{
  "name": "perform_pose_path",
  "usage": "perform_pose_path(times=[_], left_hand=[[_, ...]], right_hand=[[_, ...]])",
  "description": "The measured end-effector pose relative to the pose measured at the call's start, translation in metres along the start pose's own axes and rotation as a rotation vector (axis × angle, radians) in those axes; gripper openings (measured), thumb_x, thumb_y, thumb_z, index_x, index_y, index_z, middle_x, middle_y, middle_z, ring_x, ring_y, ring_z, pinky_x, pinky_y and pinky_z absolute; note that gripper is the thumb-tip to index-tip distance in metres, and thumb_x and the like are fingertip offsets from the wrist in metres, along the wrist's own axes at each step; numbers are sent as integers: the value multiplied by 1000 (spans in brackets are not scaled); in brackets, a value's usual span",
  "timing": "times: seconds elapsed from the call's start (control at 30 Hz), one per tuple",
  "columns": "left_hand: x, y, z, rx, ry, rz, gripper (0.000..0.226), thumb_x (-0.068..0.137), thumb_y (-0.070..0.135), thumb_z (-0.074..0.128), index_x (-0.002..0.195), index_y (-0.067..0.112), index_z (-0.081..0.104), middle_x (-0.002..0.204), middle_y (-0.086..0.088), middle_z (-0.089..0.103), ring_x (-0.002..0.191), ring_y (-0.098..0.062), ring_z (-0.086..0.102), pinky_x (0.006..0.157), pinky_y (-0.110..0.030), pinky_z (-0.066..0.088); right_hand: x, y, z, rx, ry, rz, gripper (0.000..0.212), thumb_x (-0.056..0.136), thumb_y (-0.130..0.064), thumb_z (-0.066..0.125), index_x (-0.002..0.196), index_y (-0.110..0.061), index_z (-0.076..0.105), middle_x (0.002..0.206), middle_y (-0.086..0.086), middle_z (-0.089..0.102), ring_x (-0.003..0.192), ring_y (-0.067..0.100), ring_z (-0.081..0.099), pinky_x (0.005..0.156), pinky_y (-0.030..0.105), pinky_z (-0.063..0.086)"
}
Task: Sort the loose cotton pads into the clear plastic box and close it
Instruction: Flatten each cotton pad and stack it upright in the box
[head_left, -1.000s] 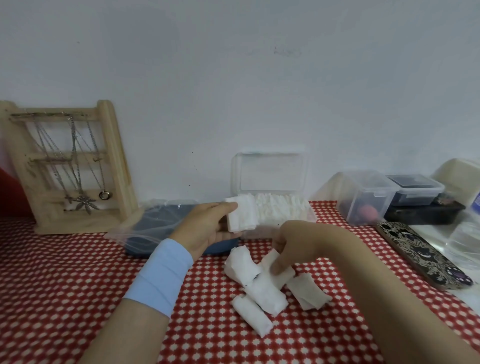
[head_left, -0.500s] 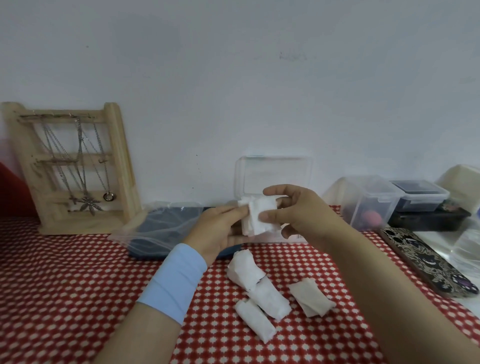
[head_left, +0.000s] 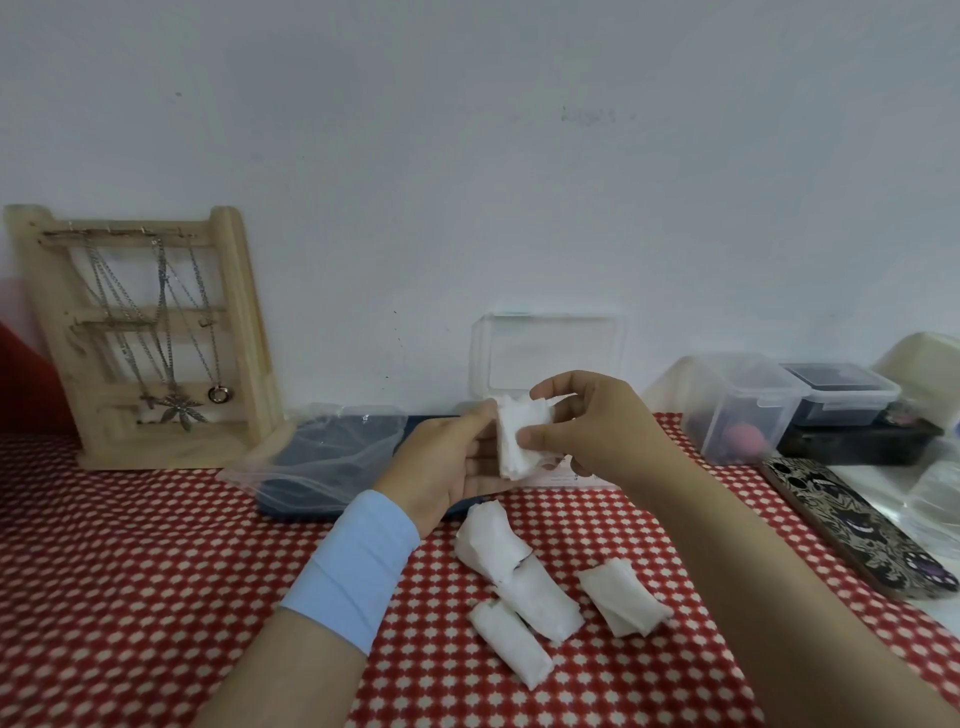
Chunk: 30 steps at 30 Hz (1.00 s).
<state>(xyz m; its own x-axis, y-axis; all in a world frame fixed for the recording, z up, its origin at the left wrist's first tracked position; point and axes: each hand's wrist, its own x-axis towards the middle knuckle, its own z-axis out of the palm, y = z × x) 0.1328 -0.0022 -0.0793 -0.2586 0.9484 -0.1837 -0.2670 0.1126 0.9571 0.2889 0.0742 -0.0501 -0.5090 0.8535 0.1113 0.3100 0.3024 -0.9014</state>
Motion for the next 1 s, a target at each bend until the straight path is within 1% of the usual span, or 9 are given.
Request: perform_pose_path(times=[0.07, 0.2, 0.33, 0.43, 0.53, 0.63, 0.73, 0.9, 1.0], left_hand=[[-2, 0, -1, 1, -33, 14, 45, 94, 41, 62, 121, 5, 66, 110, -16, 76, 103, -30, 74, 94, -47, 58], [-5, 0, -6, 106, -112, 68, 33, 87, 6, 71, 119, 2, 67, 111, -11, 76, 103, -25, 74, 88, -35, 61], [-4, 2, -10, 129, -135, 49, 32, 87, -2, 70, 119, 3, 67, 113, -10, 76, 104, -25, 73, 87, -35, 61], [-2, 0, -9, 135, -119, 25, 31, 89, 3, 70, 120, 4, 67, 114, -10, 75, 105, -25, 73, 87, -37, 61], [1, -2, -8, 134, -32, 28, 30, 90, 2, 70, 120, 2, 68, 113, -11, 75, 104, -25, 73, 82, -34, 62], [2, -2, -11, 164, 27, 37, 30, 90, 2, 70, 120, 2, 67, 114, -10, 74, 104, -24, 72, 79, -31, 62], [2, -3, -11, 148, 35, 27, 23, 92, 6, 69, 115, 5, 68, 113, -9, 75, 102, -22, 73, 73, -28, 62], [1, -2, -9, 123, 38, 12, 19, 95, 17, 67, 111, 7, 71, 109, -9, 76, 102, -22, 73, 75, -30, 62], [2, -3, -10, 110, 77, 22, 15, 97, 18, 63, 106, 9, 71, 108, -10, 76, 103, -24, 72, 75, -33, 62]], right_hand=[[0, -1, -1, -51, 3, 5, 40, 73, -19, 90, 106, -22, 67, 89, 3, 71, 56, 6, 64, 48, 15, 47], [0, 0, -8, 58, -131, 130, 30, 85, -43, 76, 111, -28, 72, 96, -4, 76, 74, 13, 69, 62, 22, 51], [0, 5, -14, 11, -130, 117, 15, 87, -44, 75, 93, -31, 79, 84, -11, 76, 64, 6, 65, 61, 22, 50], [4, 6, -12, -21, -128, 82, 14, 90, -39, 72, 96, -28, 77, 88, -8, 76, 61, 7, 67, 58, 23, 52], [2, 5, -24, -318, -194, 95, 19, 96, -40, 64, 104, -24, 71, 94, -7, 74, 69, 11, 71, 58, 24, 53], [-6, 8, -34, -824, -577, 316, 28, 86, -44, 75, 104, -23, 73, 98, -6, 76, 81, 12, 74, 68, 26, 57], [-10, 13, -28, -1000, -766, 490, 33, 73, -45, 87, 92, -23, 70, 91, -5, 77, 80, 11, 74, 66, 24, 56], [-7, 12, -19, -1013, -815, 317, 52, 81, -47, 79, 126, -23, 67, 115, -4, 71, 98, 14, 67, 88, 30, 56], [-8, 8, -29, -849, -683, 157, 37, 86, -46, 74, 120, -32, 69, 111, -14, 72, 101, 7, 65, 101, 35, 48]])
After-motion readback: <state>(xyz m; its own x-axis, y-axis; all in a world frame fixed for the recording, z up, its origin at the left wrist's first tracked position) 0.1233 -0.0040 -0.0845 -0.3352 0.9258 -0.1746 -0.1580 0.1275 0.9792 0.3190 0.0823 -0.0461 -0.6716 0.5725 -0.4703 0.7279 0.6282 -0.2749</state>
